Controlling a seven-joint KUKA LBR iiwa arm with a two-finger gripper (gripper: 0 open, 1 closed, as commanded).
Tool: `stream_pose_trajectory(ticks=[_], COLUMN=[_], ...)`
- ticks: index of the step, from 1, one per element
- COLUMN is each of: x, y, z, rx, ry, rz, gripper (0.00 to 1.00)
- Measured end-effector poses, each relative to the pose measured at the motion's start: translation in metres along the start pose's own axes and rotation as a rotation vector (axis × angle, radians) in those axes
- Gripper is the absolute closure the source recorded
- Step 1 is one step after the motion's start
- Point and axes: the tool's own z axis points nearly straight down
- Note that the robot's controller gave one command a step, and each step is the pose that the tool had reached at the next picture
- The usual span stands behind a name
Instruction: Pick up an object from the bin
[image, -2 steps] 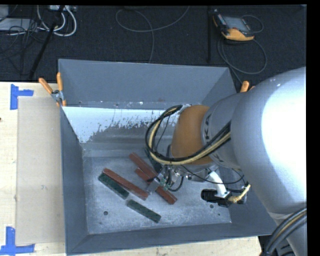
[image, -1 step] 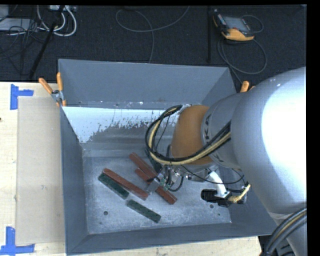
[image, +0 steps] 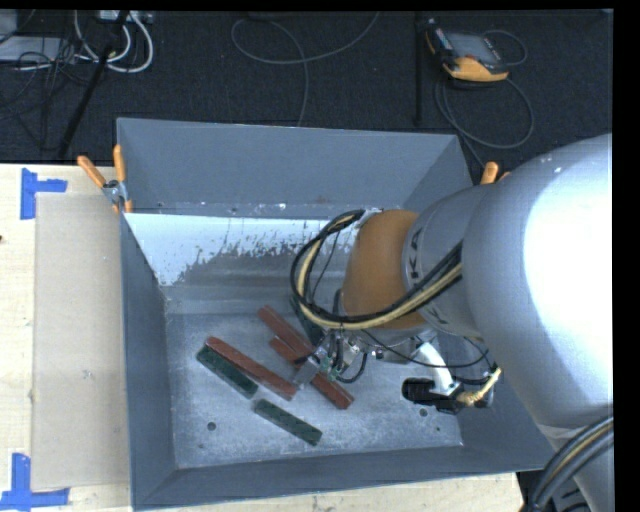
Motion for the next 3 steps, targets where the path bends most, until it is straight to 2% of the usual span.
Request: stream_pose_trajectory(ticks=[1, 3], x=[0.002, 0.002], y=[-0.002, -0.002], z=[-0.004, -0.033], rx=[0.009, 0.009], ry=[0.011, 0.012], rz=[-0.002, -0.002], gripper=[1.0, 1.0])
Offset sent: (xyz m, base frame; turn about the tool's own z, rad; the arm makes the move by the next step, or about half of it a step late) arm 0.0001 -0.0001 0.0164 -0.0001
